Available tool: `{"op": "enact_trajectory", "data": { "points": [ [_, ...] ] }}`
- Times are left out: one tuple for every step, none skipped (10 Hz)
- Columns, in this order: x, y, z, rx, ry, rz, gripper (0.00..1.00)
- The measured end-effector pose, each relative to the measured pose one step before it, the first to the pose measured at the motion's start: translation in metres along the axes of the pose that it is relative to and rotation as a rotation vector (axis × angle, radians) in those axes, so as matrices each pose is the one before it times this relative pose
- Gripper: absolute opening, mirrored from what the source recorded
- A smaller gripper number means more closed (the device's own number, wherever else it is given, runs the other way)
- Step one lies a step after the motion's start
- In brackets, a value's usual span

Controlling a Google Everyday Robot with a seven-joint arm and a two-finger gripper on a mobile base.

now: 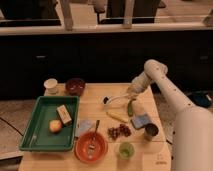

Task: Place brush in table surface

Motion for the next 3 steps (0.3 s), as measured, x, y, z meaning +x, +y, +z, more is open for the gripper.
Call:
{"op": "enact_trajectory", "data": {
  "points": [
    [-0.00718,-0.00098,0.00338,-0.01781,-0.00382,-0.03922,0.0],
    [-0.00718,-0.00322,0.00305,-0.01017,-0.00528,-0.03082,0.0],
    [-0.00461,-0.00166,0.00289,-0.01037,-0.00605,-0.02232,0.0]
  ]
}}
